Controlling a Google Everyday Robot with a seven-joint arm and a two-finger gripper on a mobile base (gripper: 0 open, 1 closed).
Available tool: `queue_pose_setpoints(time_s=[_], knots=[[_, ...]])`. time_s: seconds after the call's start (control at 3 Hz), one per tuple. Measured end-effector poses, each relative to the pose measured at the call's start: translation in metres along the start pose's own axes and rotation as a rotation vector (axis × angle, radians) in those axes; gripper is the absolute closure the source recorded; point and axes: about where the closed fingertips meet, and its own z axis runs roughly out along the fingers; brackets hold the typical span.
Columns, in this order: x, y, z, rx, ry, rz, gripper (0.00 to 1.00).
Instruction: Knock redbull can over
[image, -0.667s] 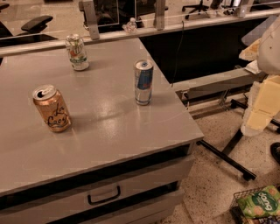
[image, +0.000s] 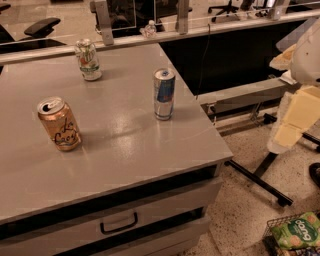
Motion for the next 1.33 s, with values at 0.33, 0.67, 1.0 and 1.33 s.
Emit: queue_pose_setpoints(time_s=[0.33,0.67,1.0,1.33], knots=[[-0.014,0.000,0.021,-0.018,-0.162,0.075,0.00],[-0.033,-0.002,0.039,-0.008,-0.348,0.146,0.00],[-0.057,-0.008,0.059,0.039,-0.522,0.181,0.00],[-0.081,-0.025,0.076,0.102,-0.617,0.192,0.00]])
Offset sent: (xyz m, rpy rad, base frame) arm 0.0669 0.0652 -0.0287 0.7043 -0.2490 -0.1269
